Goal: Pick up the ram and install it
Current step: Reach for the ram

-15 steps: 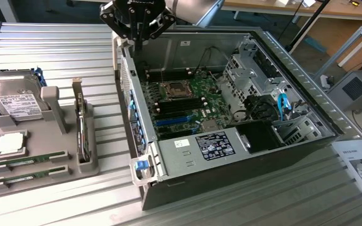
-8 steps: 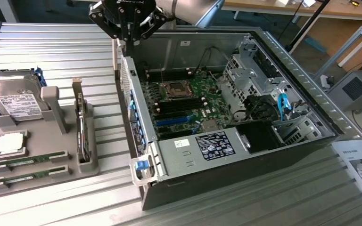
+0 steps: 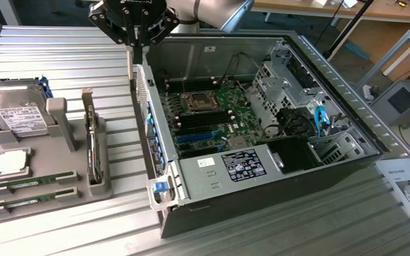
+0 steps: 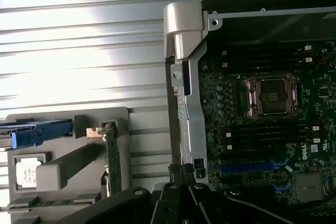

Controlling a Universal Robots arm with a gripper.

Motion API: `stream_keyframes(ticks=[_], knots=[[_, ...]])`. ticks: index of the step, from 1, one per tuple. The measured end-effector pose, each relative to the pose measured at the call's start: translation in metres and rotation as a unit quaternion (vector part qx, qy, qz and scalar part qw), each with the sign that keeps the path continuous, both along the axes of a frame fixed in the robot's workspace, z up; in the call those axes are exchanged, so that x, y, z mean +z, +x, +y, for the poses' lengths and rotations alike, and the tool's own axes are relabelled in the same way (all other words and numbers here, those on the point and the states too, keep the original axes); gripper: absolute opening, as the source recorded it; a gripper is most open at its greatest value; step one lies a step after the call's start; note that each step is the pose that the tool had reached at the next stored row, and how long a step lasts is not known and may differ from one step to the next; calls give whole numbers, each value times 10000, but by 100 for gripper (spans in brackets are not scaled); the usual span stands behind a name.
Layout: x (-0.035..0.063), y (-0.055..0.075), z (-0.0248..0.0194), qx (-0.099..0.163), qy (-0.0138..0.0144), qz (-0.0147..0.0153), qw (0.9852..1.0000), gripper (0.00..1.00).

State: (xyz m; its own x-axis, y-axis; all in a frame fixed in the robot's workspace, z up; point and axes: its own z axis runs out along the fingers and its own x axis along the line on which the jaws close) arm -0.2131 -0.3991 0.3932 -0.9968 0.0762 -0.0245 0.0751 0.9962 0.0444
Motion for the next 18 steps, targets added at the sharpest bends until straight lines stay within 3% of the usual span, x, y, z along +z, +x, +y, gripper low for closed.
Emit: stream_keyframes(ticks=[18], knots=[[0, -335, -2, 0, 0, 0, 10000, 11]])
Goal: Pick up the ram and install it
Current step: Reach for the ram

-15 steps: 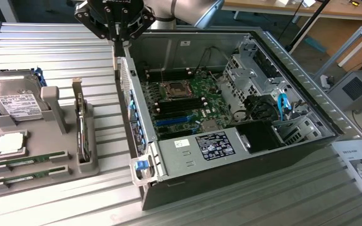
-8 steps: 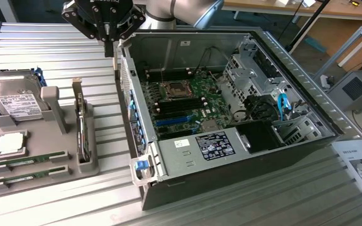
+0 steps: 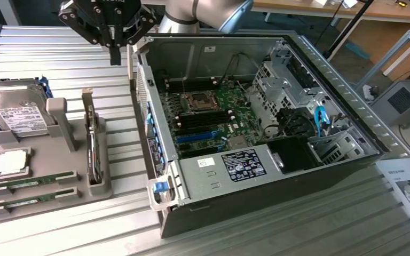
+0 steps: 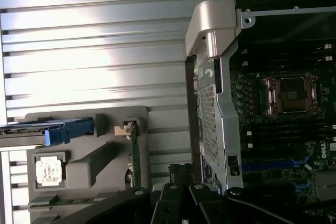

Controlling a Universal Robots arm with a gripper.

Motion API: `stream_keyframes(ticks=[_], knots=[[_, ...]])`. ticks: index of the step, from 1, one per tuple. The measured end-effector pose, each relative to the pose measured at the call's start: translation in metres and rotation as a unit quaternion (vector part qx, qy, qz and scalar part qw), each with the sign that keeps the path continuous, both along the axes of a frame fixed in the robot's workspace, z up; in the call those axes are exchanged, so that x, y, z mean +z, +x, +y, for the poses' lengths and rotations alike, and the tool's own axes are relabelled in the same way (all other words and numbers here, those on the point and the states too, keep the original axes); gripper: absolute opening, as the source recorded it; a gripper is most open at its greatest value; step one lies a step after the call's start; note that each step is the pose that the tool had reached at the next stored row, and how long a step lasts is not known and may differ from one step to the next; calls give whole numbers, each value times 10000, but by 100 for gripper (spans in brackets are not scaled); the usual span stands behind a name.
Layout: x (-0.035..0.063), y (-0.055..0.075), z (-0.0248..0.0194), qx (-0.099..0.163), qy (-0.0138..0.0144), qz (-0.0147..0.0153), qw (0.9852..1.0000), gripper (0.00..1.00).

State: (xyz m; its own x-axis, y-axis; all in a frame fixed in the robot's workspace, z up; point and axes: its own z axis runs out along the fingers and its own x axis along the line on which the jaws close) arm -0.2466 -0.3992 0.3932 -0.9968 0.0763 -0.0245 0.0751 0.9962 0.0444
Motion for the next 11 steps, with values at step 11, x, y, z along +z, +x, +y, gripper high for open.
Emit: stream_keyframes(ticks=[11], knots=[[0, -229, -1, 0, 0, 0, 10000, 11]])
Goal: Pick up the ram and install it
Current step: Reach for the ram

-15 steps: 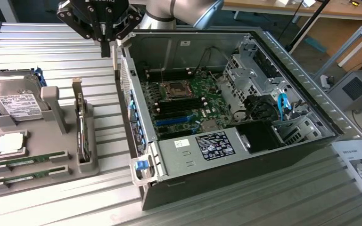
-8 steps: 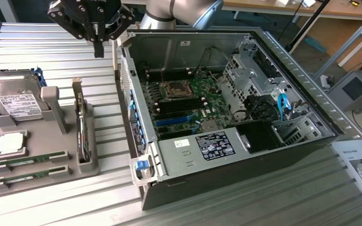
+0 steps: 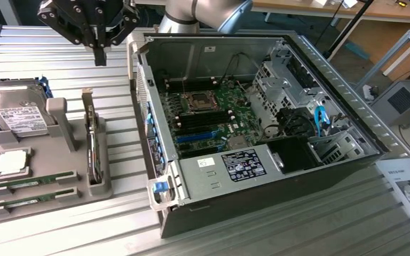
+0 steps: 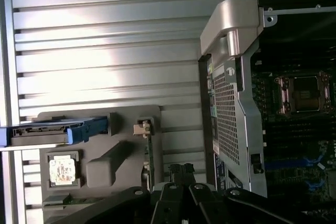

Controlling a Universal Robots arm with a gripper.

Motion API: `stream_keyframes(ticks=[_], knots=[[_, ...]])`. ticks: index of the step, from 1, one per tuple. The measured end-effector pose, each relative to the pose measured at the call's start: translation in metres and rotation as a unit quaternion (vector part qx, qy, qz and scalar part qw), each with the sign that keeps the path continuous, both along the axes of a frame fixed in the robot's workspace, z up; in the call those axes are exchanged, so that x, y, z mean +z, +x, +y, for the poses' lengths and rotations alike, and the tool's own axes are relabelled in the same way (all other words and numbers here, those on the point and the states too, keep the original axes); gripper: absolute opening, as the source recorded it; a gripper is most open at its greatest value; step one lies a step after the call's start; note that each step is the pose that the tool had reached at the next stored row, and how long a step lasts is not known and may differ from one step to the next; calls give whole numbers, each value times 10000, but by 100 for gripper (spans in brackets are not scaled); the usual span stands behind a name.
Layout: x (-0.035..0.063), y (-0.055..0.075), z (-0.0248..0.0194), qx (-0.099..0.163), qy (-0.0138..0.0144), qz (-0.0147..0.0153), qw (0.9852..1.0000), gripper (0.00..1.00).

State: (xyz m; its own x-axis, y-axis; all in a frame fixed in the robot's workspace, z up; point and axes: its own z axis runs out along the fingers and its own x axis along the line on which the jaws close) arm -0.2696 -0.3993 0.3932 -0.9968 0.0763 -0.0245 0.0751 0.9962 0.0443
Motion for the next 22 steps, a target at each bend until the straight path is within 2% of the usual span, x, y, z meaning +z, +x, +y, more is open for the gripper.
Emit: stream_keyframes(ticks=[9, 22], knots=[[0, -260, -1, 0, 0, 0, 10000, 11], [0, -504, -1, 0, 0, 0, 10000, 11]])
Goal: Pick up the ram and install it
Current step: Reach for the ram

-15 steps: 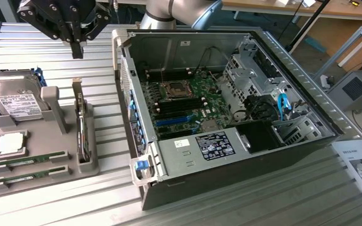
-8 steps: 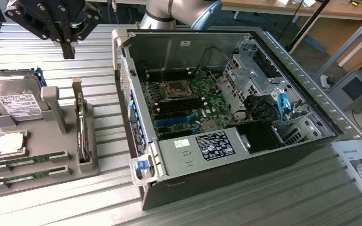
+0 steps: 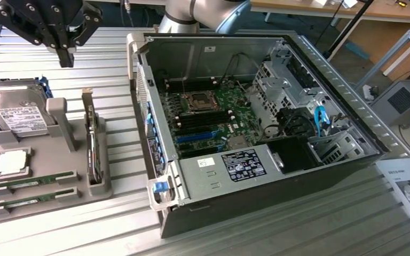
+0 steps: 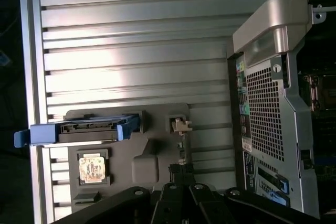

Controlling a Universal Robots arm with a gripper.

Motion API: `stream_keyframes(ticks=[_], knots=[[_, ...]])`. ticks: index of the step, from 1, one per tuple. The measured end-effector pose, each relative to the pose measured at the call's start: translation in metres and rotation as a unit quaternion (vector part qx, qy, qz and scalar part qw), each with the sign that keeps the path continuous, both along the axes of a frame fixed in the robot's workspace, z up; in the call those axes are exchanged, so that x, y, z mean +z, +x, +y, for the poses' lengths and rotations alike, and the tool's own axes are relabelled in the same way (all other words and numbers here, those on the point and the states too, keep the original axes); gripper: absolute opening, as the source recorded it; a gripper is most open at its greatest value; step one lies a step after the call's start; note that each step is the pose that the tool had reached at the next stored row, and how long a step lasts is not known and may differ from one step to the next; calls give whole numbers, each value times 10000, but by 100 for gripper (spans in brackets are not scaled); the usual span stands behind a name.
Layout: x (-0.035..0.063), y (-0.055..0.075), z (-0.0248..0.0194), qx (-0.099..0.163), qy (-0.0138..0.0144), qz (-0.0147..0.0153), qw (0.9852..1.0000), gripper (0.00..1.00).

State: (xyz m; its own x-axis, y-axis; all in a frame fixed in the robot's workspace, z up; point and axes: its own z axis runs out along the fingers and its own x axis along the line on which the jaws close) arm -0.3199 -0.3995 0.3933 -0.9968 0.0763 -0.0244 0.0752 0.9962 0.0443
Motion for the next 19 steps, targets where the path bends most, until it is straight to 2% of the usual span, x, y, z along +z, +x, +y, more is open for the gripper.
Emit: stream_keyframes(ticks=[19], knots=[[0, -423, -4, 1, 0, 0, 10000, 11]])
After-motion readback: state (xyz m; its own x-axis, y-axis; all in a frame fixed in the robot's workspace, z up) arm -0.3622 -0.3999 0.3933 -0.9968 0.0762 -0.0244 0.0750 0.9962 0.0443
